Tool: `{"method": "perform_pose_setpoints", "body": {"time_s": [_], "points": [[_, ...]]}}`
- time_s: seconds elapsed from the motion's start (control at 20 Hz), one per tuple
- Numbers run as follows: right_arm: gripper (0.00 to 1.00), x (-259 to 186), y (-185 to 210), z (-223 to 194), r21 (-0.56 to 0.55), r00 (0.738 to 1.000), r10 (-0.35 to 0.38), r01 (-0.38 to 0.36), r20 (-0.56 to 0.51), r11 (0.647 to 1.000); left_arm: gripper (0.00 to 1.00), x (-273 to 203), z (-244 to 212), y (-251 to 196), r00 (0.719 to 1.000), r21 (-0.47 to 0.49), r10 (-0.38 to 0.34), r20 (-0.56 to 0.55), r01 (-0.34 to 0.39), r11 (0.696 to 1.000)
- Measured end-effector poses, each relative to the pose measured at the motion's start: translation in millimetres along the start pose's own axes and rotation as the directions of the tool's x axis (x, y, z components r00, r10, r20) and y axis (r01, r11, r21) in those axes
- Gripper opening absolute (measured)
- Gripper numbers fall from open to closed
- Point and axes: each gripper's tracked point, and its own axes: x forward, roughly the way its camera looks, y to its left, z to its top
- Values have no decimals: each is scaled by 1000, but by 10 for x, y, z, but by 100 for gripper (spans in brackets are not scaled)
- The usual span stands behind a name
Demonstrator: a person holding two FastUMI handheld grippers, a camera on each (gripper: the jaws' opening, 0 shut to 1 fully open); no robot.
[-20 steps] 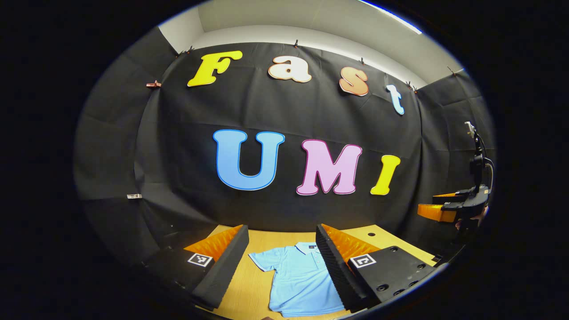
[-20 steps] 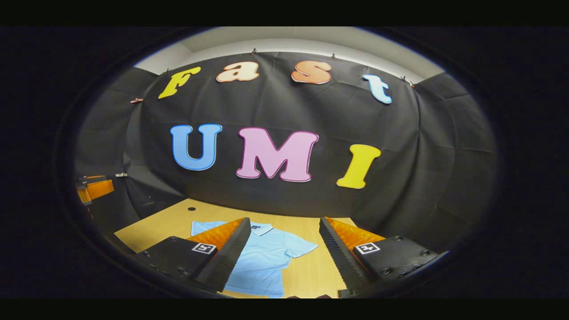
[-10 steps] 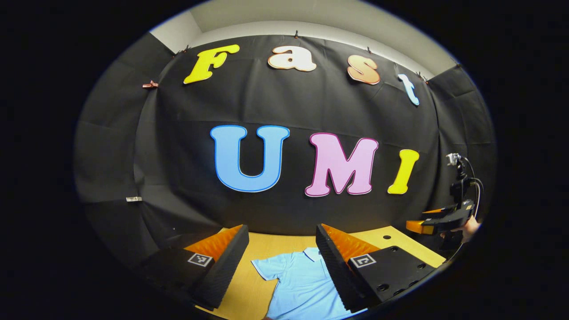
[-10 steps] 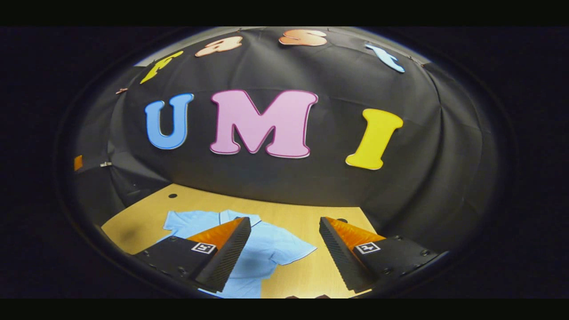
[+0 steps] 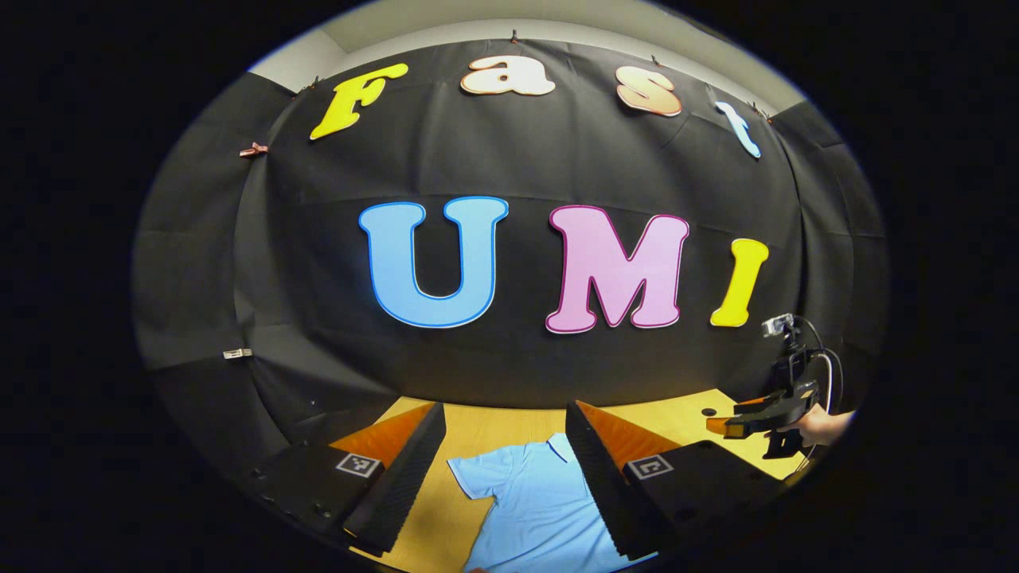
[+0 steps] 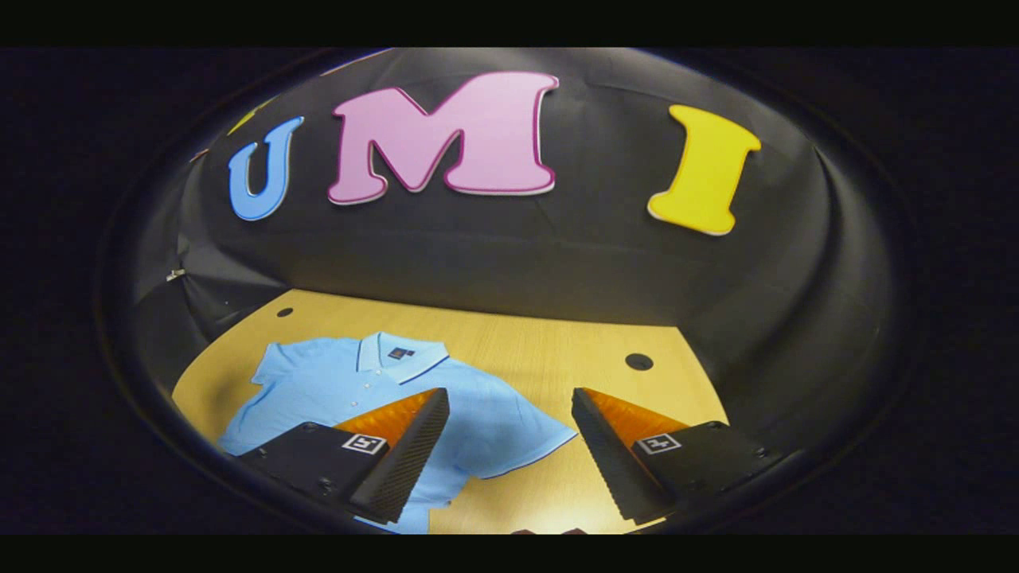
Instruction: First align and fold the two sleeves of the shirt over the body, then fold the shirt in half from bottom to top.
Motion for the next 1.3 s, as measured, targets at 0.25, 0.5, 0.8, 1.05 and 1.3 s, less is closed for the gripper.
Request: {"method": "perform_pose_setpoints", "body": {"time_s": [0.25,0.5,0.8,1.05,1.3], "points": [[96,513,-248,-389,77,995,14,-6,-95,997,96,117,-105,-93,998,28,41,-56,-40,999],[99,921,-413,-933,202,974,41,5,-222,979,97,217,-234,-290,992,7,65,-107,-64,998],[99,1124,-481,-1259,174,959,53,-4,-279,985,97,183,-375,-464,986,37,86,-144,-81,996],[46,1110,-577,-1279,104,957,12,19,-291,994,97,220,-410,-579,985,37,64,-159,-58,998],[5,1152,-508,-1219,163,962,34,12,-272,987,97,203,-427,-580,987,29,41,-155,-36,999]]}}
